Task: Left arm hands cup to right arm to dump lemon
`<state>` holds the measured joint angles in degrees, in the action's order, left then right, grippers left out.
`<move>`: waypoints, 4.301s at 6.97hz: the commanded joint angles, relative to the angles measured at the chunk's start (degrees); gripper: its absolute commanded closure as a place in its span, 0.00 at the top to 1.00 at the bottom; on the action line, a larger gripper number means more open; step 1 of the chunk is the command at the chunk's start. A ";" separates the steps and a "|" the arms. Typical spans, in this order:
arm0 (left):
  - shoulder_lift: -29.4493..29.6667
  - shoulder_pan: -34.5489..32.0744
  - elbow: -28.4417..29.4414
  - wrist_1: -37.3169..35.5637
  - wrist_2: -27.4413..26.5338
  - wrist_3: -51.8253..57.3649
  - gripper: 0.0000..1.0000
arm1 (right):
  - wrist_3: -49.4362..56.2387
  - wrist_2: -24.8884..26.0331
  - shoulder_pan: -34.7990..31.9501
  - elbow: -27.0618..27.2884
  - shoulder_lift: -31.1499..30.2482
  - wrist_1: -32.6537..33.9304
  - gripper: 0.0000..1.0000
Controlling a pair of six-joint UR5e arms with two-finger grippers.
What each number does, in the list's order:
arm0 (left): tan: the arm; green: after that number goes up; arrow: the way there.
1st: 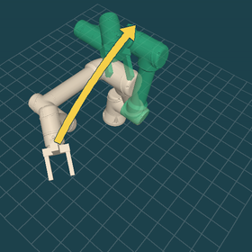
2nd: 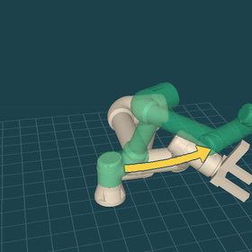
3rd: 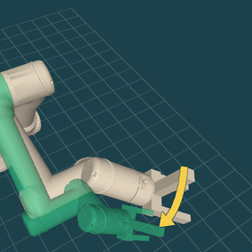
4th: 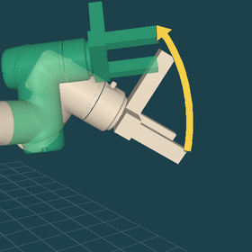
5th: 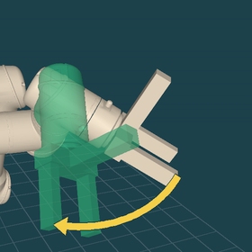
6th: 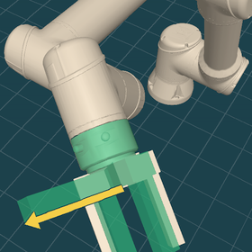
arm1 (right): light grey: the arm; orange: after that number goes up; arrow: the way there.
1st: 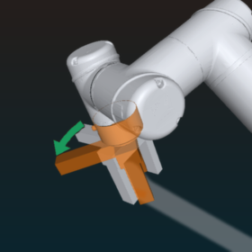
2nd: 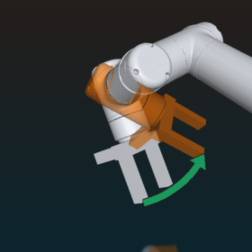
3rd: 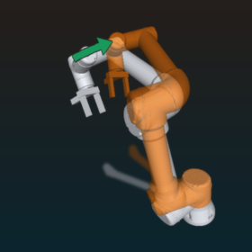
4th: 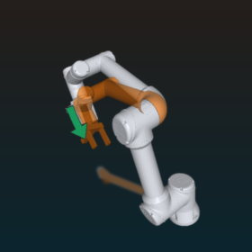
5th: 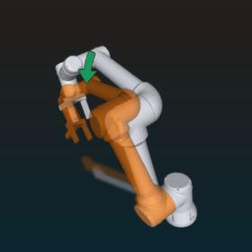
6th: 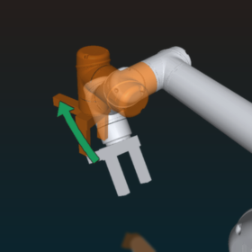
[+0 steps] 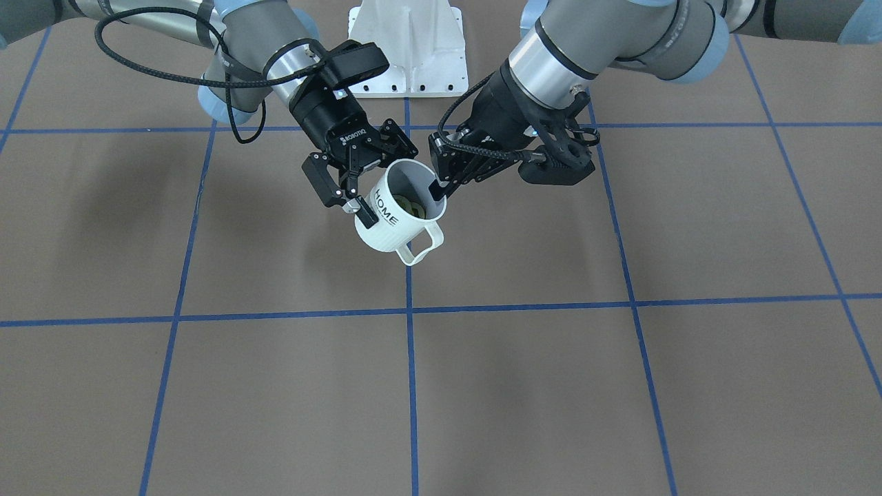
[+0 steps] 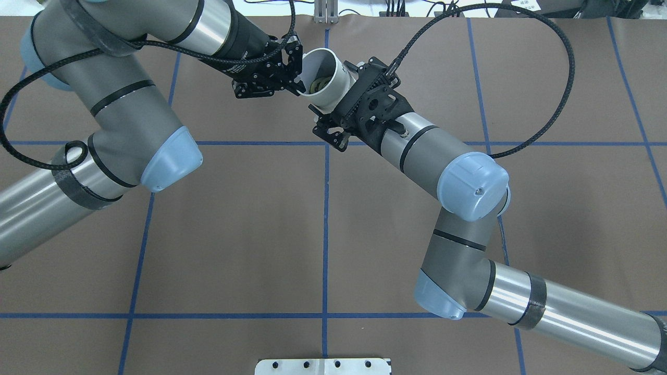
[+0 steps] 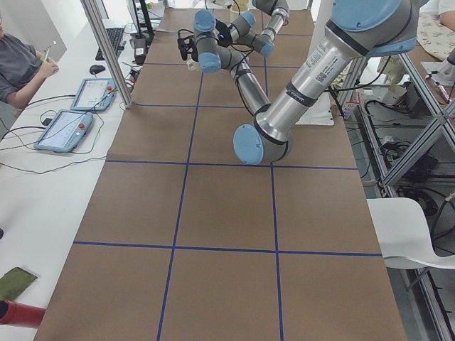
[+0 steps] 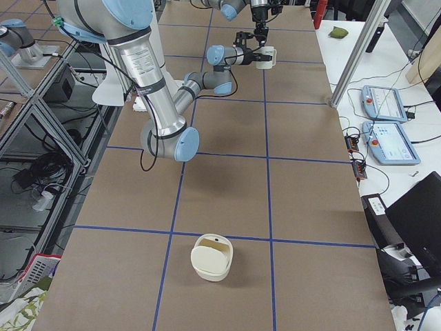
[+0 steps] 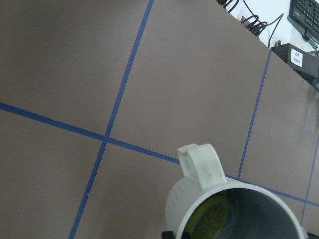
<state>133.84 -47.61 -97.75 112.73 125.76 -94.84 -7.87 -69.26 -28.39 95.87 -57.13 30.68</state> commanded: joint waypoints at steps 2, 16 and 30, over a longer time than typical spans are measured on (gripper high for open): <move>0.19 0.06 -0.07 -0.05 0.10 0.01 0.00 | -0.04 0.35 0.00 -0.07 -0.09 0.00 0.97; -8.73 -8.62 -4.02 -0.05 7.74 12.08 1.00 | -12.70 1.58 -2.36 -0.33 -1.92 0.34 0.30; -44.02 -32.63 -7.72 -15.96 7.66 88.34 1.00 | -45.62 -10.11 -21.00 13.68 -56.65 -28.83 0.31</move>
<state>90.74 -79.29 -105.25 96.84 133.42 -8.02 -51.23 -80.17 -49.09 112.31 -107.95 11.72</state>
